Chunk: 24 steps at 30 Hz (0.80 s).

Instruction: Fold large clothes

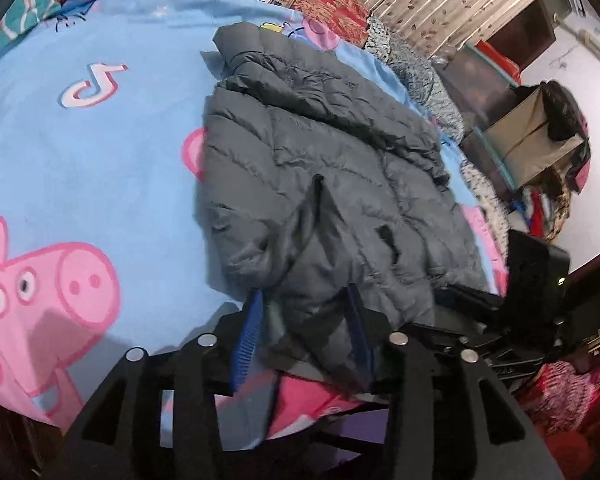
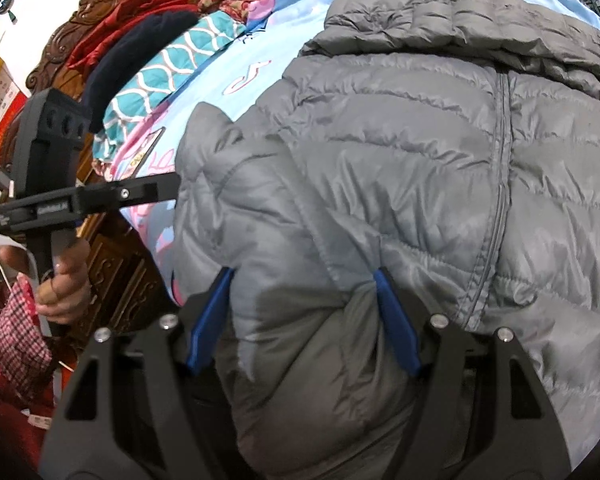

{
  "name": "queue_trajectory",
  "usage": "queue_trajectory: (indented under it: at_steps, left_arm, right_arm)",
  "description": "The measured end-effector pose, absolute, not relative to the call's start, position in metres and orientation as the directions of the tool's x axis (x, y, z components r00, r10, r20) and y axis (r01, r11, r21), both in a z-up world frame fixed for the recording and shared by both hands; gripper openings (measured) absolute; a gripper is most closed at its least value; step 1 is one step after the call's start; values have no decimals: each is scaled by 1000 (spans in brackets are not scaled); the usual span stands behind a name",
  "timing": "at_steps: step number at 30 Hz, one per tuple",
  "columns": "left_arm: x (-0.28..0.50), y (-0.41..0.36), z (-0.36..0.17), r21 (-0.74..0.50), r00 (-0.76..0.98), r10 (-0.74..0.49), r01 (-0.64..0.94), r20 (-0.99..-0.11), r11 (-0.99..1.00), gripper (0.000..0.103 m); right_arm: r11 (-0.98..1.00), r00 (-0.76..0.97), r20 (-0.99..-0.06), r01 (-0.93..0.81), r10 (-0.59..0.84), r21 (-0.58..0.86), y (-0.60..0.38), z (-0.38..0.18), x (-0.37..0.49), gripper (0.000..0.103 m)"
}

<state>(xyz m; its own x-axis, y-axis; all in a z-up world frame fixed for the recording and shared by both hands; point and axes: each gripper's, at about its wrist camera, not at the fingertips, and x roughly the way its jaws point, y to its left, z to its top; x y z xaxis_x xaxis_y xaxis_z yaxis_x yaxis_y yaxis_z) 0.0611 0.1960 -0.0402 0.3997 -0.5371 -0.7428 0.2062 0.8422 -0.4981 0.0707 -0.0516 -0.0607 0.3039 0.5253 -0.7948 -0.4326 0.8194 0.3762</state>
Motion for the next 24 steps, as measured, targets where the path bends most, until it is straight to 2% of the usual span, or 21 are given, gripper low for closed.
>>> queue_trajectory:
  at_steps: [4,8,11,14,16,18,21,24]
  left_arm:
    - [62,210,-40,-495,422,-526,191,-739,848,50]
    - [65,192,-50,-489,341,-558,270,-757,829,55]
    - [61,173,-58,-468,297,-558,325,-775,822,56]
    - [53,168,-51,-488,309,-594,357,-743,796,55]
    - [48,168,-46,-492,331,-599,355,-729,795,47]
    - [46,166,-43,-484,323,-587,347,-743,804,24]
    - [41,165,-34,-494,319,-590,337,-742,802,15]
    - [31,164,-16,-504,339,-607,347,-718,790,14]
  right_arm:
    - [819,300,-796,-433,525,376,-51,-61,71,68]
    - [823,299,-799,-426,521,377,-50,-63,72,68]
    - [825,299,-804,-429,515,368,-49,-63,71,68]
    - [826,299,-805,-430,512,365,-48,-62,71,68]
    - [824,297,-803,-426,516,372,-49,-62,72,68]
    - [819,297,-798,-432,524,377,-49,-59,72,68]
    - [799,312,-771,-458,555,390,-54,-43,65,68]
    - [791,355,-739,-477,572,383,-70,-18,51,68]
